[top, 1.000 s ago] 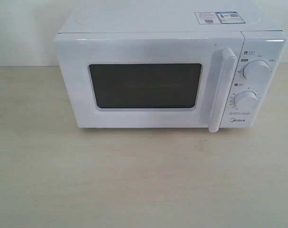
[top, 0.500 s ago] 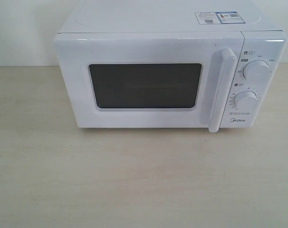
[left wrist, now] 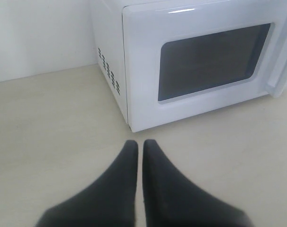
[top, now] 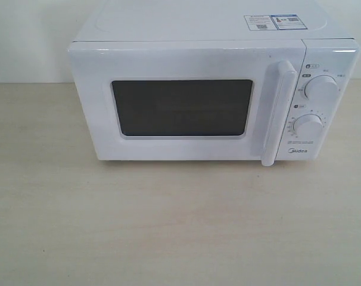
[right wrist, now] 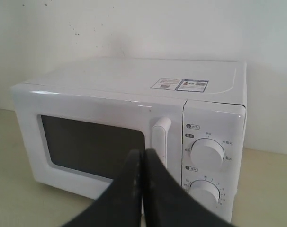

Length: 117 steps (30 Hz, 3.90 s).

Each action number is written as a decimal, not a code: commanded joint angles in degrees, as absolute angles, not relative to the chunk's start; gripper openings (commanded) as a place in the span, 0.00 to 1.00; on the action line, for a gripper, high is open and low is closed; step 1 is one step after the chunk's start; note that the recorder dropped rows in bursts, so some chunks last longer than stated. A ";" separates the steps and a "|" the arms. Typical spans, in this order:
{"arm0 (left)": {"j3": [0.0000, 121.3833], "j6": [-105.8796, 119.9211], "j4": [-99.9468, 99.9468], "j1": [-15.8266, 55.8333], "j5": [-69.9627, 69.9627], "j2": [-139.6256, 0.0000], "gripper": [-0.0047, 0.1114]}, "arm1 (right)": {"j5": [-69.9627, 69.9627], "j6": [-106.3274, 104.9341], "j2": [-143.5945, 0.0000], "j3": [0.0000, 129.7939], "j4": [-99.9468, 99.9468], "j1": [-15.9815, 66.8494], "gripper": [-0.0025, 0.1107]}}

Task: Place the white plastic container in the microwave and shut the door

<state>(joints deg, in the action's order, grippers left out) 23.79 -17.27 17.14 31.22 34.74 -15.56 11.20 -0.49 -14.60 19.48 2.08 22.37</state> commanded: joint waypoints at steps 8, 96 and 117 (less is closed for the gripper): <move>23.68 -17.57 17.56 31.21 34.18 -15.42 0.08 | 11.80 -1.84 -14.44 14.64 1.73 22.22 0.02; 5.95 -17.98 1.51 5.08 4.27 -11.23 0.08 | 19.12 0.00 0.00 0.00 1.14 -0.34 0.02; 0.00 -6.66 2.33 5.21 7.51 0.00 0.08 | 19.12 0.00 0.00 0.00 1.14 -0.34 0.02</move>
<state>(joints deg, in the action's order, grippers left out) 0.30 -7.36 2.34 5.26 4.39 -0.56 19.36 0.00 -0.26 0.01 1.48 0.03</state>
